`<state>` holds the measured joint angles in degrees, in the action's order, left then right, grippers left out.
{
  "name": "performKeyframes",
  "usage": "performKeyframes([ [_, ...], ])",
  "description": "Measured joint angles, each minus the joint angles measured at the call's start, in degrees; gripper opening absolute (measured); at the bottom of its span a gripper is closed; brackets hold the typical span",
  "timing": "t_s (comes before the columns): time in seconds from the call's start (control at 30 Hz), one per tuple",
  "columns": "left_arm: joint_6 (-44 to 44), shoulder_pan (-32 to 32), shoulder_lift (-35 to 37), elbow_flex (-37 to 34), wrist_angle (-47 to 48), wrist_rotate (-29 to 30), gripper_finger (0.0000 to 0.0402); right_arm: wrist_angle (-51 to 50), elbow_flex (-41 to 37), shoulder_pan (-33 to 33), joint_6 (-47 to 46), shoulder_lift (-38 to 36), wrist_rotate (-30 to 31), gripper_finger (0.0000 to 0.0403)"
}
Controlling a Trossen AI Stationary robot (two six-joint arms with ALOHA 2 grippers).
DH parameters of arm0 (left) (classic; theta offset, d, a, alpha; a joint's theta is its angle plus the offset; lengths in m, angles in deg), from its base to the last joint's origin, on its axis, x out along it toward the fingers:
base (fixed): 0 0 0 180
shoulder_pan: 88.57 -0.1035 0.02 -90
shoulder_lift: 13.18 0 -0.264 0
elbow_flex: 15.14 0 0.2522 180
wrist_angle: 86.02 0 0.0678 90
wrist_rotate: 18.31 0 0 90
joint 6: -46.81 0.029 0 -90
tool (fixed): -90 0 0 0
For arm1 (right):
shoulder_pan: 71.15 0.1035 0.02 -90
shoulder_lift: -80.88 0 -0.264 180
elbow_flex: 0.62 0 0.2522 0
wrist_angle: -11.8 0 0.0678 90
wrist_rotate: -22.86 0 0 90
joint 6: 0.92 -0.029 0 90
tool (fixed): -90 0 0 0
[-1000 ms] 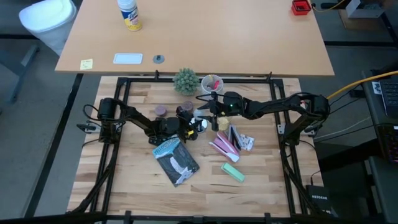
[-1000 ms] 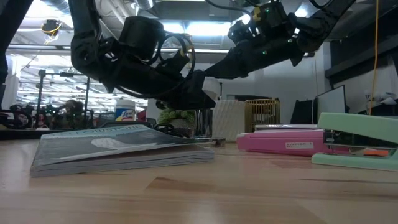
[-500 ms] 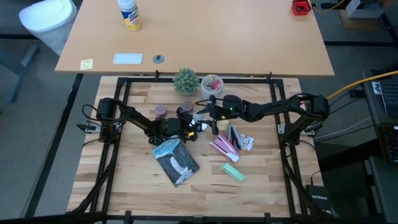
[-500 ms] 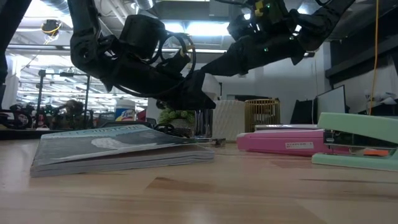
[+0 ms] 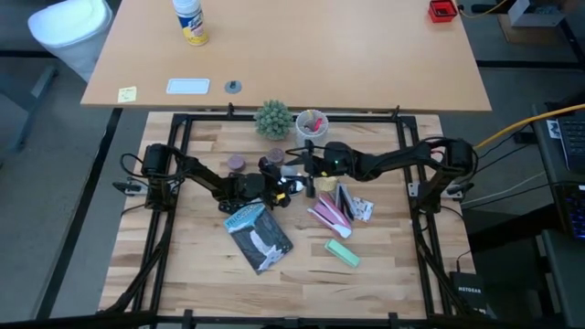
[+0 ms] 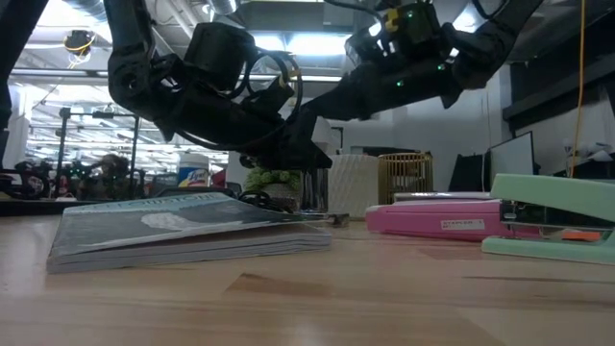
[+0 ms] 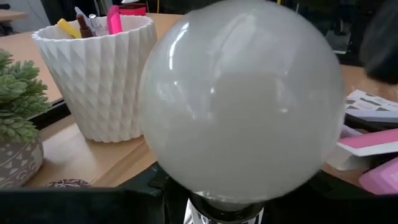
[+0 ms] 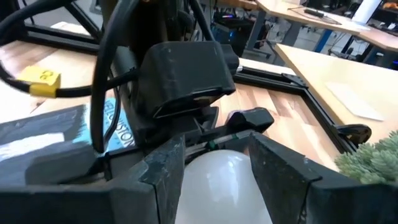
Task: Screw lightbulb
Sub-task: Insert the lightbulb into the lamp
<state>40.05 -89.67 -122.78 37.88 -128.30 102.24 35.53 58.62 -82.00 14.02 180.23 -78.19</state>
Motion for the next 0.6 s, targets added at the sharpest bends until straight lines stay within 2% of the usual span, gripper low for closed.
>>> performKeyframes([
  [0.6,-4.65,0.08,0.0,0.22,2.24,1.59,0.0169,-0.26,-0.02,-0.04,-1.16,-0.09,0.28,0.0184],
])
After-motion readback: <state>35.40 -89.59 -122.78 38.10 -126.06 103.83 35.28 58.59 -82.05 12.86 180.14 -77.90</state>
